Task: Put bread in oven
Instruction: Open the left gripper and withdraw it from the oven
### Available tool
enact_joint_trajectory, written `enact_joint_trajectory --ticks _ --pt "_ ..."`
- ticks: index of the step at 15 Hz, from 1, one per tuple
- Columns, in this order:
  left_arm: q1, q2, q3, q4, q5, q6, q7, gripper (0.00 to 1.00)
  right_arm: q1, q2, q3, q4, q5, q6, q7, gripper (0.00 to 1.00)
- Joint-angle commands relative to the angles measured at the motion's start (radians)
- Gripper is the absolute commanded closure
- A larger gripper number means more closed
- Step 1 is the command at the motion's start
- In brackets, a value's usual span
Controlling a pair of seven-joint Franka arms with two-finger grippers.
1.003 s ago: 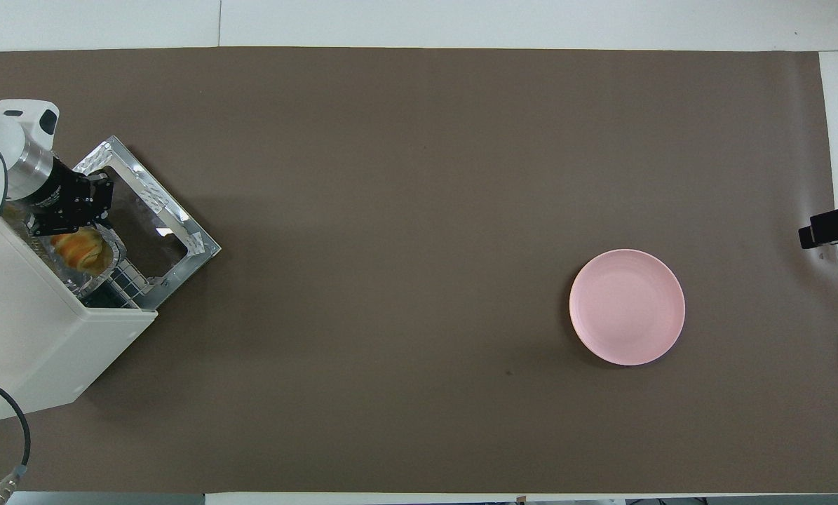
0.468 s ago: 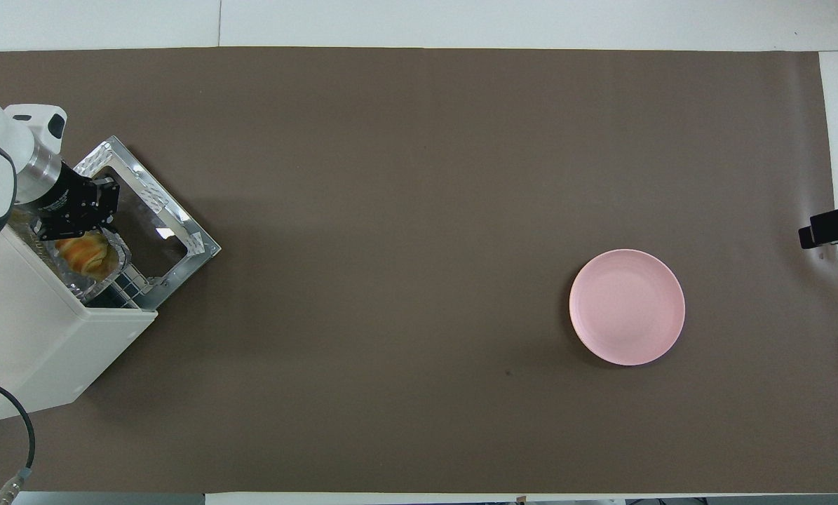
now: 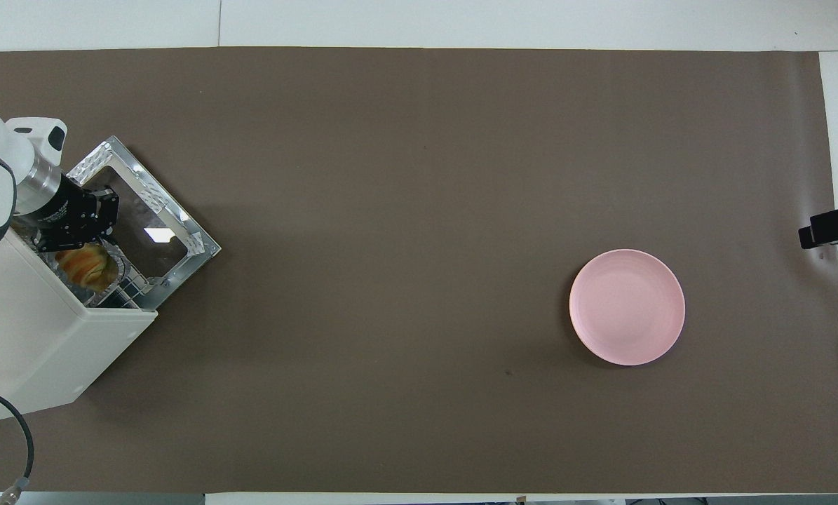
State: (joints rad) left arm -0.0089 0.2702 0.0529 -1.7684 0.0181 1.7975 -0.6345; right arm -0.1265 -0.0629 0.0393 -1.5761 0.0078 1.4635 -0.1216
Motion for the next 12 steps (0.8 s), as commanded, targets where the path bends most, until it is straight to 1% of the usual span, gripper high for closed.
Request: enact_joint_trajectory --ticks 1,4,5,6,7,8,9,12 --pt "0.000 -0.042 0.001 -0.049 0.016 0.008 -0.010 1.00 -0.004 -0.017 0.001 -0.019 -0.002 -0.003 -0.016 0.00" --pt "0.000 -0.040 0.001 -0.049 0.016 0.029 -0.002 1.00 -0.004 -0.017 0.001 -0.019 -0.002 -0.003 -0.016 0.00" --pt "0.000 -0.040 0.001 -0.048 0.014 0.036 -0.002 0.91 -0.004 -0.017 0.001 -0.019 -0.002 -0.003 -0.015 0.00" --pt "0.000 -0.039 0.001 -0.043 0.016 0.037 -0.001 0.80 -0.004 -0.017 0.001 -0.019 -0.002 -0.003 -0.016 0.00" --pt "0.000 -0.034 0.001 -0.037 0.016 0.039 -0.004 0.43 -0.004 -0.017 0.001 -0.019 -0.002 -0.003 -0.016 0.00" --pt "0.000 -0.032 0.001 -0.031 0.016 0.046 -0.002 0.00 -0.004 -0.017 0.001 -0.019 -0.002 -0.003 -0.015 0.00" --pt "0.000 -0.029 0.001 -0.022 0.017 0.055 -0.002 0.00 -0.004 -0.017 0.001 -0.019 -0.002 -0.003 -0.016 0.00" --pt "-0.014 -0.023 -0.001 0.004 0.086 0.092 0.031 0.00 -0.004 -0.017 0.001 -0.019 -0.002 -0.003 -0.016 0.00"
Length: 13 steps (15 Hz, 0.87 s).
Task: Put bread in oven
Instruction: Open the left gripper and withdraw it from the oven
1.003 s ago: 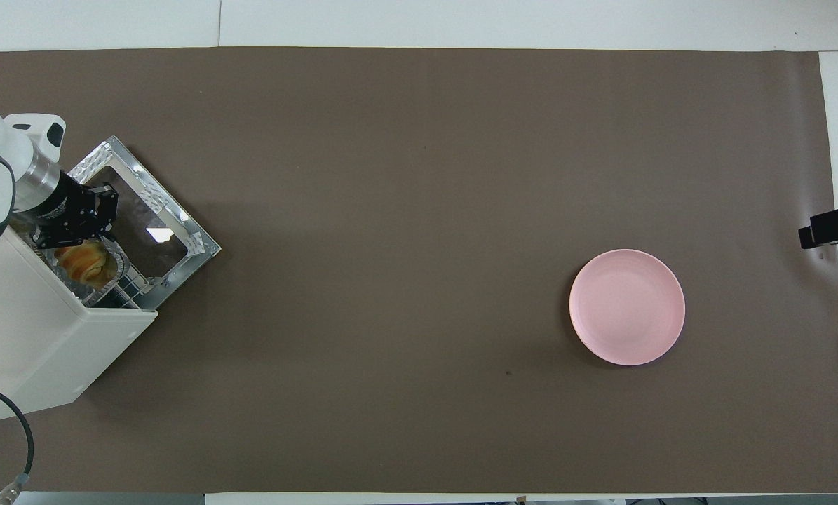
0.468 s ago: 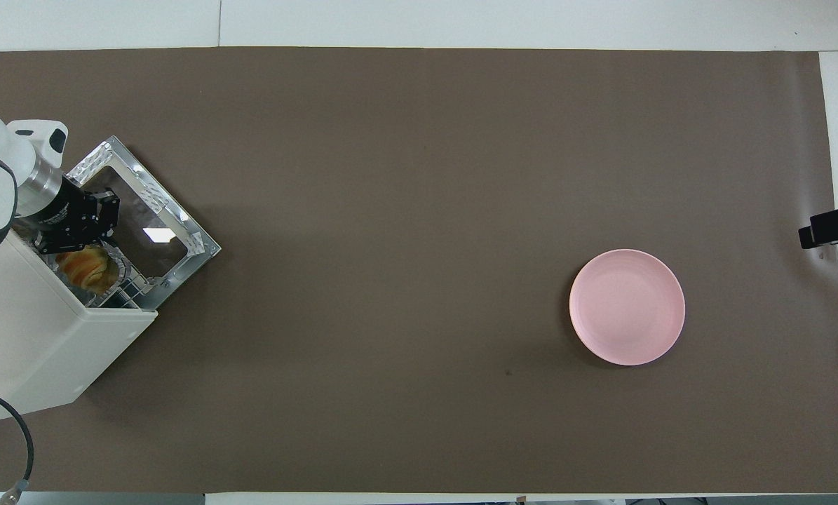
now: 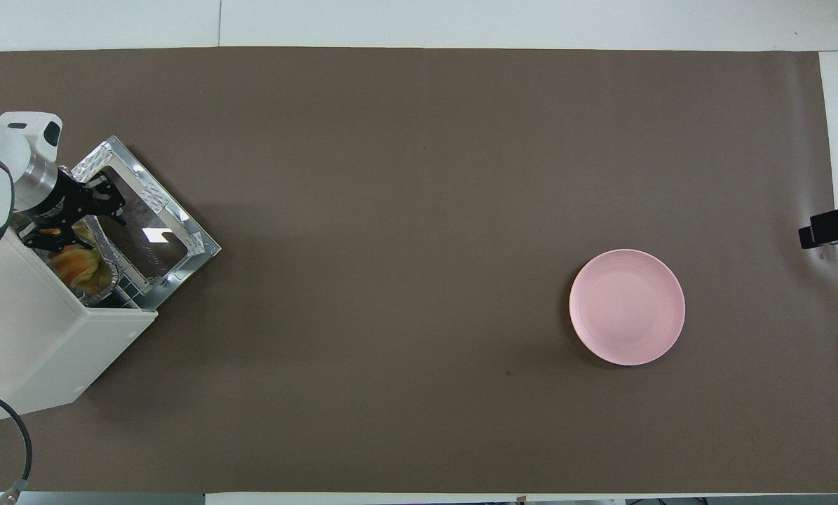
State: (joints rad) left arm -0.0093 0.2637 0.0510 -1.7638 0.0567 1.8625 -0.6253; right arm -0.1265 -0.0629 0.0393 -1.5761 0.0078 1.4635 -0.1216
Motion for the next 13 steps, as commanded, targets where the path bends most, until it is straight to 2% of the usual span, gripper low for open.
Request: enact_joint_trajectory --ticks 1,8,11,13 --pt "-0.015 -0.017 0.001 0.009 0.055 0.035 0.041 0.00 -0.004 -0.017 0.001 -0.019 -0.002 -0.003 -0.016 0.00" --pt "-0.037 -0.005 0.000 0.098 0.060 0.020 0.047 0.00 -0.004 -0.017 0.001 -0.019 -0.002 -0.003 -0.015 0.00" --pt "-0.032 -0.020 -0.006 0.202 0.046 -0.101 0.152 0.00 -0.004 -0.017 0.001 -0.019 -0.002 -0.003 -0.015 0.00" --pt "-0.026 -0.082 0.003 0.218 0.038 -0.196 0.290 0.00 -0.004 -0.017 0.001 -0.019 -0.002 -0.003 -0.015 0.00"
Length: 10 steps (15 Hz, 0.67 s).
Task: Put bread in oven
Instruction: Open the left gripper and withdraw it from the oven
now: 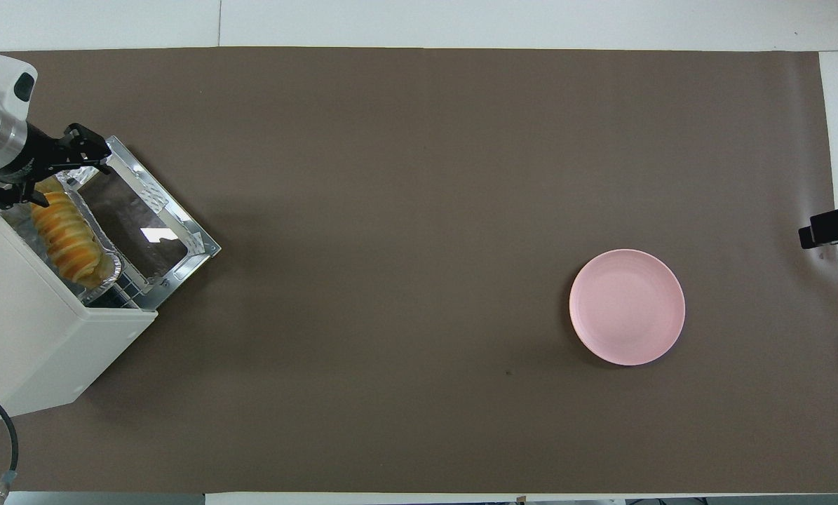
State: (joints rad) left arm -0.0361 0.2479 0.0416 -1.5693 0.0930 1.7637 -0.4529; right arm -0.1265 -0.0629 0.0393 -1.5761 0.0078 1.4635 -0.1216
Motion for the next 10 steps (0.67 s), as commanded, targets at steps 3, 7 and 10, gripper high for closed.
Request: enact_joint_trajectory --ticks 3,7,10 --pt "0.013 -0.177 0.014 0.011 -0.024 -0.202 0.169 0.00 -0.004 -0.017 0.001 -0.019 -0.002 -0.003 -0.015 0.00" --pt "0.011 -0.239 0.012 0.006 -0.027 -0.308 0.348 0.00 -0.004 -0.017 0.001 -0.019 -0.002 -0.003 -0.015 0.00" --pt "0.056 -0.217 -0.002 0.043 -0.065 -0.344 0.443 0.00 -0.004 -0.017 0.001 -0.019 -0.002 -0.003 -0.016 0.00"
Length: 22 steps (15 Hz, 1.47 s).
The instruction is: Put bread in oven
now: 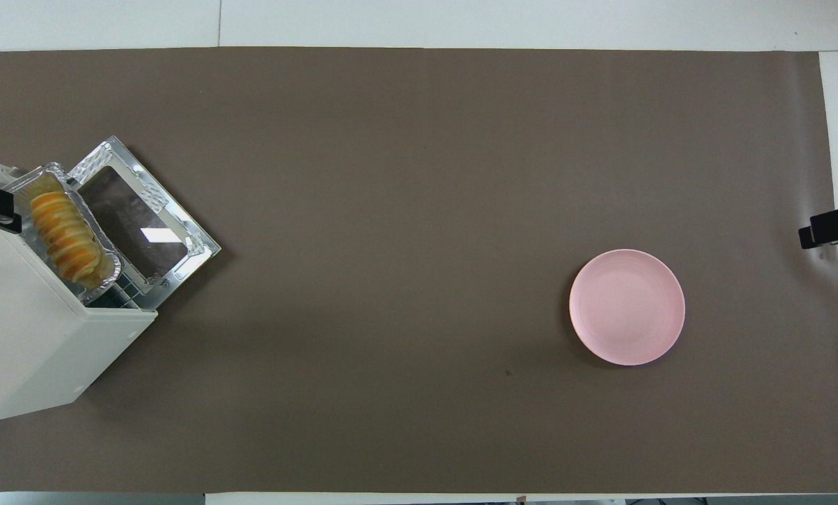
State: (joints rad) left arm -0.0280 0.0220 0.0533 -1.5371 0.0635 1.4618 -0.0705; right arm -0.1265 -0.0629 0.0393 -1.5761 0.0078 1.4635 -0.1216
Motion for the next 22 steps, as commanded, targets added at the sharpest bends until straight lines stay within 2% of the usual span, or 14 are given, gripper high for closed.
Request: enact_joint_trajectory --ticks 1,6,22 --pt "0.045 0.015 -0.012 0.011 -0.063 -0.038 0.090 0.00 -0.004 -0.017 0.001 -0.019 -0.002 -0.003 -0.015 0.00" --pt "0.051 0.016 -0.047 0.026 -0.062 -0.054 0.098 0.00 -0.004 -0.017 0.001 -0.019 -0.002 -0.003 -0.015 0.00" --pt "0.022 0.018 -0.047 0.029 -0.068 0.008 0.120 0.00 -0.004 -0.017 0.001 -0.019 -0.002 -0.003 -0.016 0.00"
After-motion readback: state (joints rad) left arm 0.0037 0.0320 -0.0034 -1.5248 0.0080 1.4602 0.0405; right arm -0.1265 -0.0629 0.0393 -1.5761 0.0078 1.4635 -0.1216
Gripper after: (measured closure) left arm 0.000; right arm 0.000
